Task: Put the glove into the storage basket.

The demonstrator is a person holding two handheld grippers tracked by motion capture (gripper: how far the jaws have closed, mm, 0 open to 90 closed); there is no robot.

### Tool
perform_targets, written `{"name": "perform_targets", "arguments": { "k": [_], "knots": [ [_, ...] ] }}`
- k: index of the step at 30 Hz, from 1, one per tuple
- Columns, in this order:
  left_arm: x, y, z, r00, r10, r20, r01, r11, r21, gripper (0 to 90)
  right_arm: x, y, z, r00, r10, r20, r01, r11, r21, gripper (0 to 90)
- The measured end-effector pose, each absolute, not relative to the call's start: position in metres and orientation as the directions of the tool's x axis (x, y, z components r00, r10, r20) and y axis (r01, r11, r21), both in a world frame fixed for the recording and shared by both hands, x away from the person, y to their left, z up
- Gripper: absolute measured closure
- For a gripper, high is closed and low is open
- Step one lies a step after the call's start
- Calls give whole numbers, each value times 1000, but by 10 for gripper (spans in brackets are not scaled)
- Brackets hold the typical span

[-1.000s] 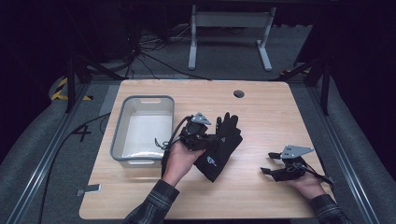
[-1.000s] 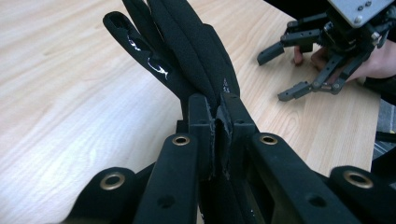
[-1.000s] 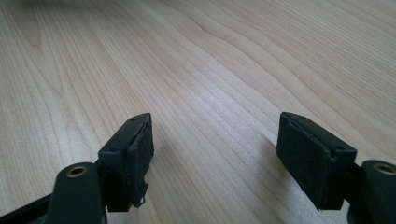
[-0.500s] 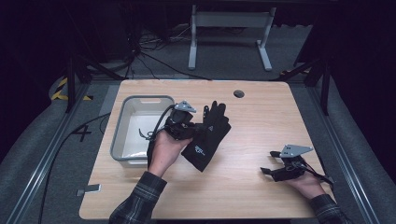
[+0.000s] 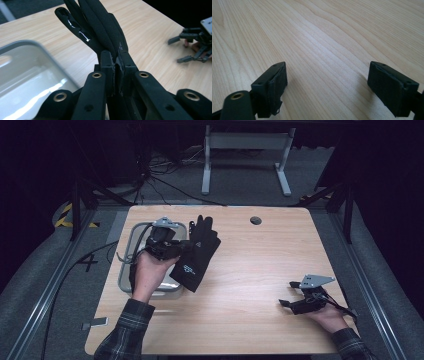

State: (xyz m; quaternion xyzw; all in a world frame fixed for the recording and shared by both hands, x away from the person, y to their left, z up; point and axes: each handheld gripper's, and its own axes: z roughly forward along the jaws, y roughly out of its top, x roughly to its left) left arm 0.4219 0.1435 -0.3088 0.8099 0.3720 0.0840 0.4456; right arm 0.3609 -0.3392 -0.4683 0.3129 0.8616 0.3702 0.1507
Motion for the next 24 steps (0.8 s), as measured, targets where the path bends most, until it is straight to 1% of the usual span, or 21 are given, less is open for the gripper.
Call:
{"name": "perform_targets", "arguments": {
  "k": [8, 13, 18, 24],
  "knots": [
    [425, 184, -306, 649, 734, -198, 552, -276, 787, 847, 361, -339, -468, -759, 651, -28, 428, 530, 732, 168],
    [427, 199, -309, 620, 758, -201, 567, -256, 783, 847, 361, -339, -468, -759, 651, -27, 428, 530, 732, 168],
    [427, 207, -316, 602, 769, -216, 579, -234, 781, 847, 361, -339, -468, -759, 651, -28, 428, 530, 732, 168],
    [432, 214, -334, 579, 776, -251, 615, -212, 760, 847, 361, -339, -468, -759, 651, -28, 428, 530, 732, 168]
  ]
}}
